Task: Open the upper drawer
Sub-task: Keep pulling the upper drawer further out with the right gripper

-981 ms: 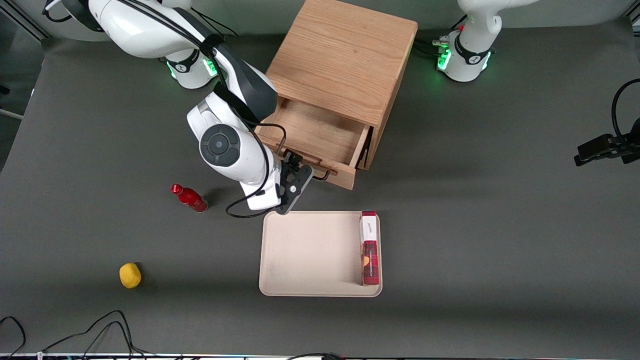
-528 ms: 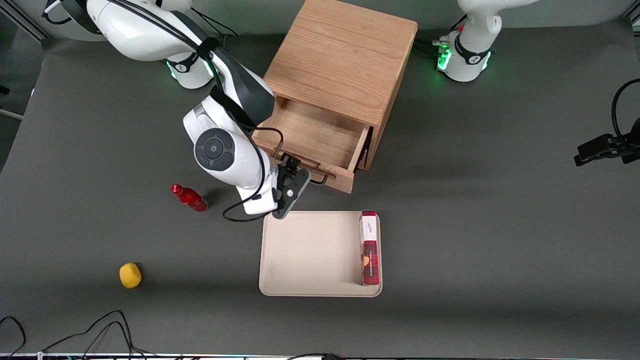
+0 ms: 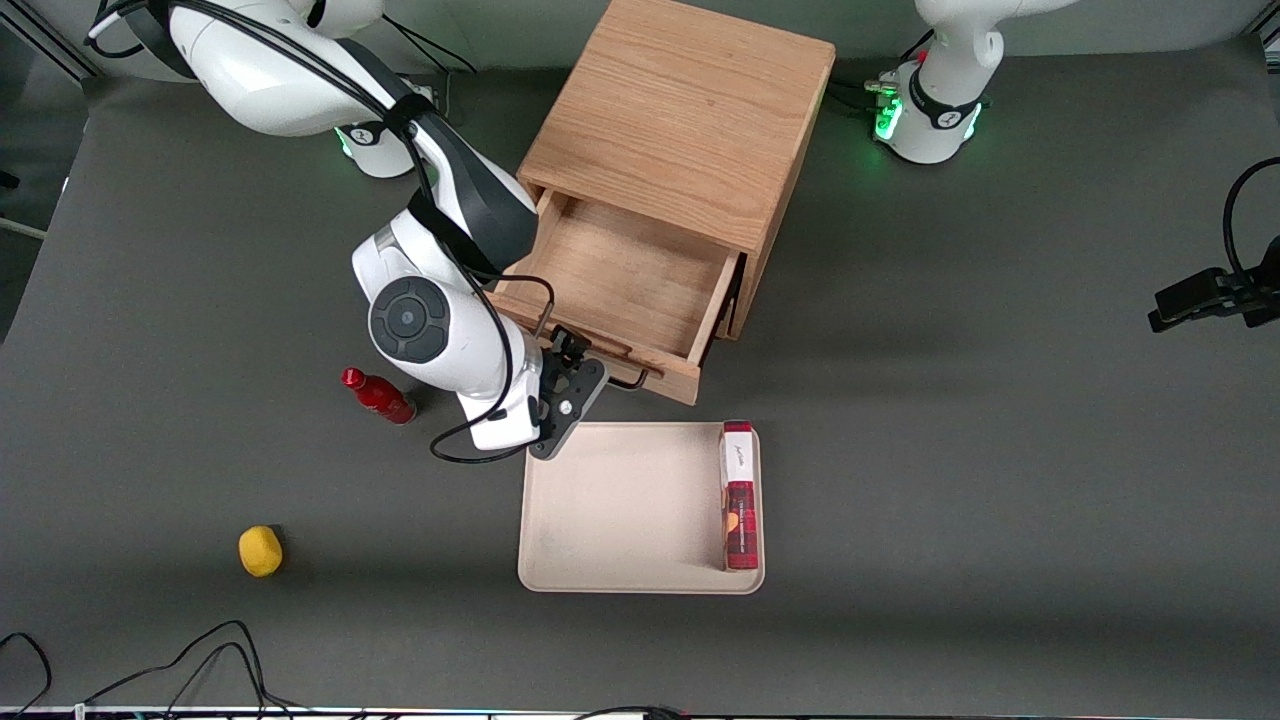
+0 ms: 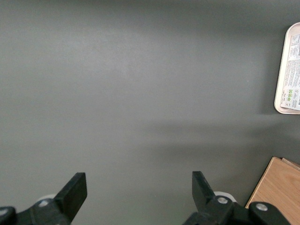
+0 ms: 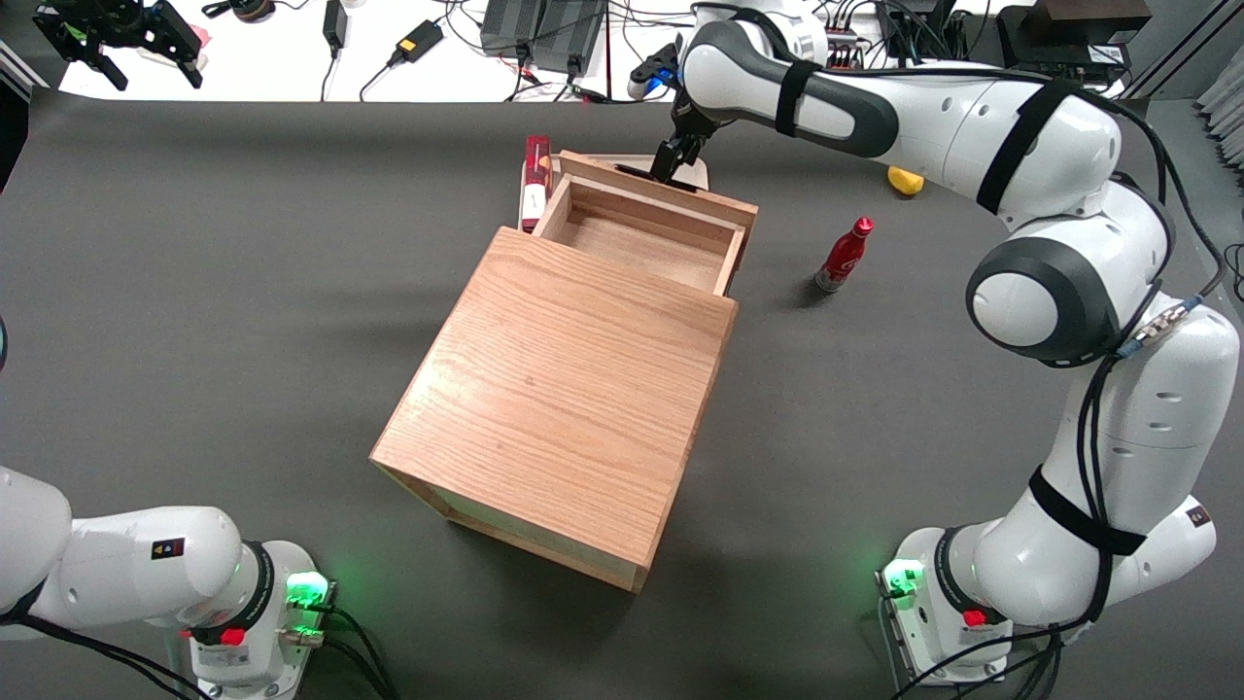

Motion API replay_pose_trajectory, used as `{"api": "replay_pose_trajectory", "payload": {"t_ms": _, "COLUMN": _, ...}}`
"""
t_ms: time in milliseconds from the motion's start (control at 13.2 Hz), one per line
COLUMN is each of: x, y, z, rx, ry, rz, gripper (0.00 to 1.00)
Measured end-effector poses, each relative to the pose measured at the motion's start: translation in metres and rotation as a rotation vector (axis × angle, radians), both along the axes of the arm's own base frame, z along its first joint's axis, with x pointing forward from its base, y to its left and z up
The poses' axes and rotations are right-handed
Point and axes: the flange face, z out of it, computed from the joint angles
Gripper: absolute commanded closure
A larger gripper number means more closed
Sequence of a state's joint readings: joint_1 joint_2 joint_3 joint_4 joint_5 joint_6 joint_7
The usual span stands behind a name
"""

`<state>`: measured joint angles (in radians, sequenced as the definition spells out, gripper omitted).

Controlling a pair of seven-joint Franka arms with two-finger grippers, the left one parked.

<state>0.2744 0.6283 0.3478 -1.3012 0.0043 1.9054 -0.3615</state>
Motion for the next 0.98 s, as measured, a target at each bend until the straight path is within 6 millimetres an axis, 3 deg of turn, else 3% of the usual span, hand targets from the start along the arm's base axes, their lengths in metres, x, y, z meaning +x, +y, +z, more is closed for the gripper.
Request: {"api": "replay_pose_trajectory", "payload": {"t_ms": 981, "x": 0.03, "y": -0.029, "z": 0.0, "rx": -0.02, "ry": -0.037, "rz": -0.054, "gripper": 0.0}}
